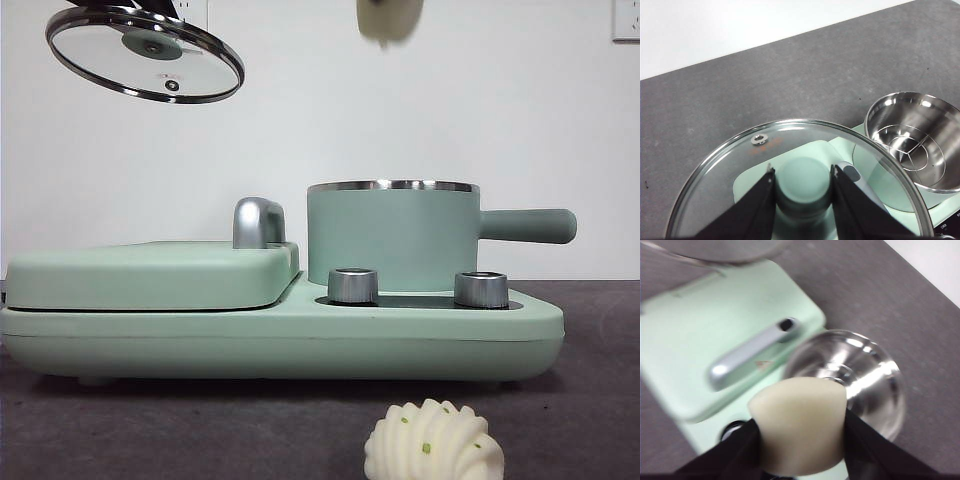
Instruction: Put the buns in a small steamer
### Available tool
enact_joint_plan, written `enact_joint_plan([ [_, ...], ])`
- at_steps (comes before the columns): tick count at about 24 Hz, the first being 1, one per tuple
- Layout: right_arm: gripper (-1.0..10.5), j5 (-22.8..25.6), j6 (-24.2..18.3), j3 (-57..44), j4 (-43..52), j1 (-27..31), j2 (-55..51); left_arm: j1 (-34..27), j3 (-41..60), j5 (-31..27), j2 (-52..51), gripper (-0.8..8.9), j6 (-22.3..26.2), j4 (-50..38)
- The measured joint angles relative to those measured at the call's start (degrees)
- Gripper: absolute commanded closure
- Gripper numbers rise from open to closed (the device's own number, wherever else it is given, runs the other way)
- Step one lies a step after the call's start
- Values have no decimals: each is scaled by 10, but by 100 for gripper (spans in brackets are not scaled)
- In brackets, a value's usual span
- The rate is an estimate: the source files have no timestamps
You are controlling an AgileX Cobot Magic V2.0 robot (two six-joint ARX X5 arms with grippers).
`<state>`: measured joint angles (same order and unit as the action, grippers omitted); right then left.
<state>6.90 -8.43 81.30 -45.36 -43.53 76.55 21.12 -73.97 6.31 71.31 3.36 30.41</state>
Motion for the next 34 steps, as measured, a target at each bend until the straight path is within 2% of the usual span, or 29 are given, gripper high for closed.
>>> enact_joint_plan([
  [9,752,-8,-34,0,71,73,137,0,0,0,0,806,0,0],
  [17,751,-8,-51,-1,94,104,200,0,0,0,0,806,0,-1],
  [22,661,-10,-63,-1,109,105,224,0,0,0,0,806,0,-2],
  [24,660,-22,-64,-1,112,105,225,0,0,0,0,806,0,-2],
  [27,661,-66,-62,0,119,105,225,0,0,0,0,806,0,-2],
  [29,660,-72,-56,14,110,105,225,0,0,0,0,806,0,-2],
  [32,659,-79,-48,75,63,105,225,0,0,0,0,806,-1,-2],
  [34,646,-101,-46,126,19,105,225,0,0,0,0,806,-4,-2],
])
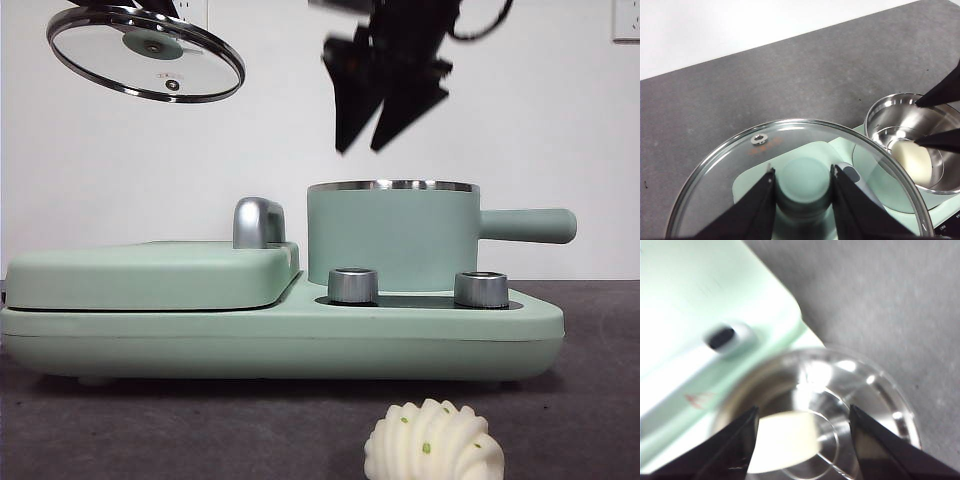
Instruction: Put the buns in a small steamer
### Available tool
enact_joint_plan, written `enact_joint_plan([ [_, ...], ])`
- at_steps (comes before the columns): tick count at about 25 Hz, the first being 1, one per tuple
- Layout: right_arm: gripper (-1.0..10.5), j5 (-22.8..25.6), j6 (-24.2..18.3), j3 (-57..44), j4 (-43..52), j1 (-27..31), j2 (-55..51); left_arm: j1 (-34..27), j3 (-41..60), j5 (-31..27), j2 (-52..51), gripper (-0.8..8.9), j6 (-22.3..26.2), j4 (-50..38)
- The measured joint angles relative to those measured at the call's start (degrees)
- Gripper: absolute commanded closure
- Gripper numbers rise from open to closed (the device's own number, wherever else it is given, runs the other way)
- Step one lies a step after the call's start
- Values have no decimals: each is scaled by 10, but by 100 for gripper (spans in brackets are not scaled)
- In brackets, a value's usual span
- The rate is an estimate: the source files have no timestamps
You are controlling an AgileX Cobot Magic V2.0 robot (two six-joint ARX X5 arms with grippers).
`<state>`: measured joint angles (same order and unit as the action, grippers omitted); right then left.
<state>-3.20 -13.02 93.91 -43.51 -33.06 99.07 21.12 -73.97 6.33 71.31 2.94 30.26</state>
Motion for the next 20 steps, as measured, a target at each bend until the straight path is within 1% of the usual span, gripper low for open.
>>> enact_joint_plan([
  [3,642,-53,15,62,-47,0,-2,0,0,0,0,806,-2,0],
  [6,643,-87,31,77,-64,0,-16,0,0,0,0,806,-2,0],
  [8,643,-102,40,77,-74,0,-34,0,0,0,0,806,-2,0],
  [12,643,-107,45,73,-89,-1,-79,0,0,0,0,806,-2,0],
  [16,643,-117,46,13,-57,-4,-145,0,0,0,0,806,-2,1],
  [20,643,-116,50,-86,17,-11,-225,0,0,0,0,806,-2,1],
])
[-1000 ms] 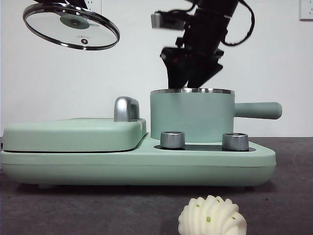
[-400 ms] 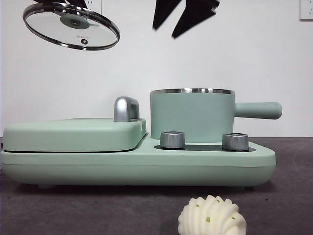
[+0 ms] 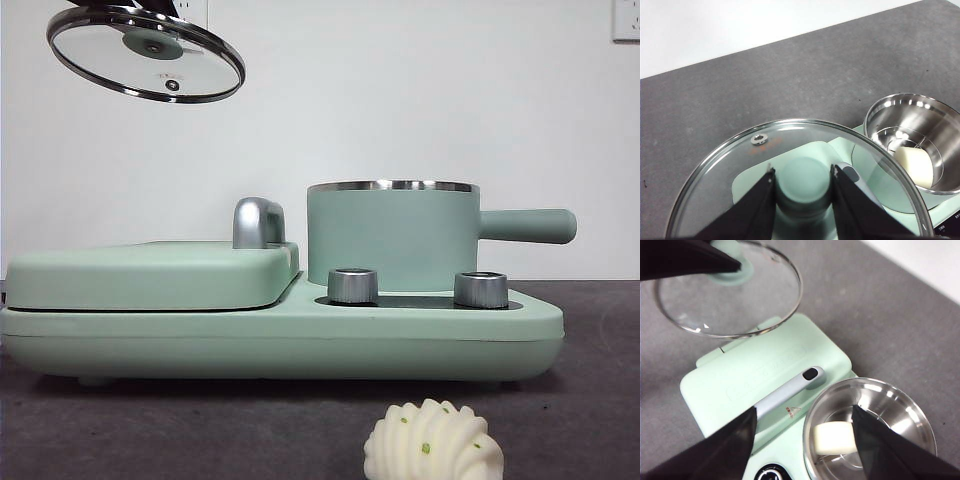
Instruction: Put the buns in a small steamer
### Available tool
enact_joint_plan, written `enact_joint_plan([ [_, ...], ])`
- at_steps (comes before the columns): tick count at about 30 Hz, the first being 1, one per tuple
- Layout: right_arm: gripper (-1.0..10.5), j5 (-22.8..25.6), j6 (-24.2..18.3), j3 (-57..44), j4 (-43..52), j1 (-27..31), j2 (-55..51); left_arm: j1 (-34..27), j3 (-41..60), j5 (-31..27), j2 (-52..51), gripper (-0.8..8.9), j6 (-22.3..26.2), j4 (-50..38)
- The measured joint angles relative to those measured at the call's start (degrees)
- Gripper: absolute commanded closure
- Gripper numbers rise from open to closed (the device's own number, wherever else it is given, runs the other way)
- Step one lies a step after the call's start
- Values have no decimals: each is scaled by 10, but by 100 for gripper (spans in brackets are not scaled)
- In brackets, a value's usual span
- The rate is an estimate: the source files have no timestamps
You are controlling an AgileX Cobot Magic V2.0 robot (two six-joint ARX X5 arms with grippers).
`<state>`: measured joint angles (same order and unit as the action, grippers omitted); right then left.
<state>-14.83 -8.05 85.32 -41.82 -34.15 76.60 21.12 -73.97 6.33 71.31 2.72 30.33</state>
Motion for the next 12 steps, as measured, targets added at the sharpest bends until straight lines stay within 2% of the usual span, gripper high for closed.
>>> enact_joint_plan([
  [7,643,-1,7,-201,149,-25,-170,0,0,0,0,806,0,0],
  [12,643,-1,22,-332,201,-60,-262,0,0,0,0,806,0,0],
])
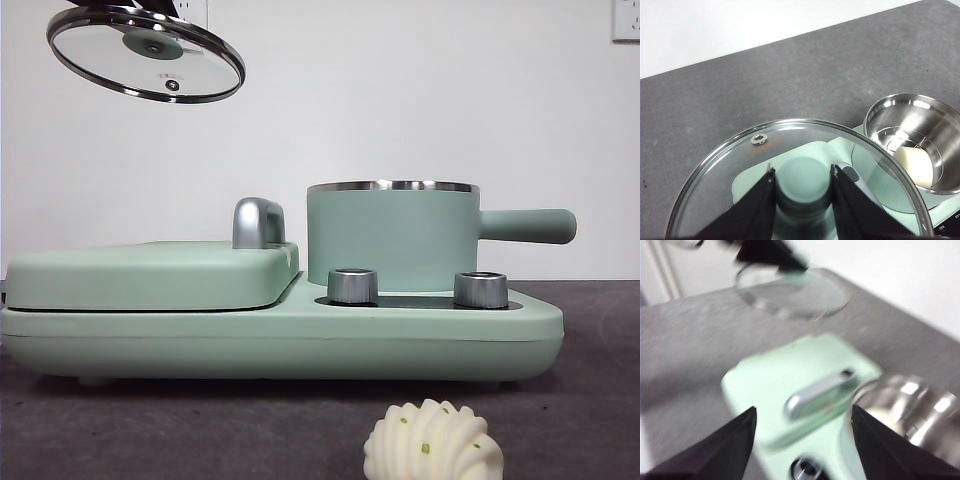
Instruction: Put the buns in a small steamer
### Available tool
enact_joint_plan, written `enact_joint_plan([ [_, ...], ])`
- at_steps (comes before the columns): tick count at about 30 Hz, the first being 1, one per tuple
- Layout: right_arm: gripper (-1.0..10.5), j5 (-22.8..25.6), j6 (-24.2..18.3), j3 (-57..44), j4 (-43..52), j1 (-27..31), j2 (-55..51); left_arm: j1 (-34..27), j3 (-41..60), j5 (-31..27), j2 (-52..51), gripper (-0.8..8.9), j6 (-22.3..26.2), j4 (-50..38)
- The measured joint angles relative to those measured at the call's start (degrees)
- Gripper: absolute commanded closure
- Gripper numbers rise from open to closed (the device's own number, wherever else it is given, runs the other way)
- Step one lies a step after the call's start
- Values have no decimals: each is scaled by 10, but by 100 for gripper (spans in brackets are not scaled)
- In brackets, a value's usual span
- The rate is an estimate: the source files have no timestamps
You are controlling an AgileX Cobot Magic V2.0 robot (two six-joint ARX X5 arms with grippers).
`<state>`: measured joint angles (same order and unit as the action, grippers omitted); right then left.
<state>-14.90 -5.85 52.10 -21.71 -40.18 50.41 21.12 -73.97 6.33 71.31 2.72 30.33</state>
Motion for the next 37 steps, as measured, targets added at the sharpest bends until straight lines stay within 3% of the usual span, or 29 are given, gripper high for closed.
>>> enact_joint_plan([
  [5,643,7,21,-106,2,-53,-39,0,0,0,0,806,0,0],
  [9,643,64,41,-167,2,-104,-37,0,0,0,0,806,0,0],
  [12,639,102,60,-195,1,-136,-17,0,0,0,0,806,-1,0],
  [16,588,107,84,-200,6,-157,20,0,0,0,0,806,-5,1],
  [19,510,123,92,-200,10,-169,57,0,0,0,0,806,-5,1],
  [27,511,132,109,-200,37,-179,142,0,0,0,0,806,-6,3],
  [35,519,132,124,-200,41,-179,195,0,0,0,0,806,-6,3],
  [37,598,132,137,-200,47,-181,214,0,0,0,0,806,-6,3],
])
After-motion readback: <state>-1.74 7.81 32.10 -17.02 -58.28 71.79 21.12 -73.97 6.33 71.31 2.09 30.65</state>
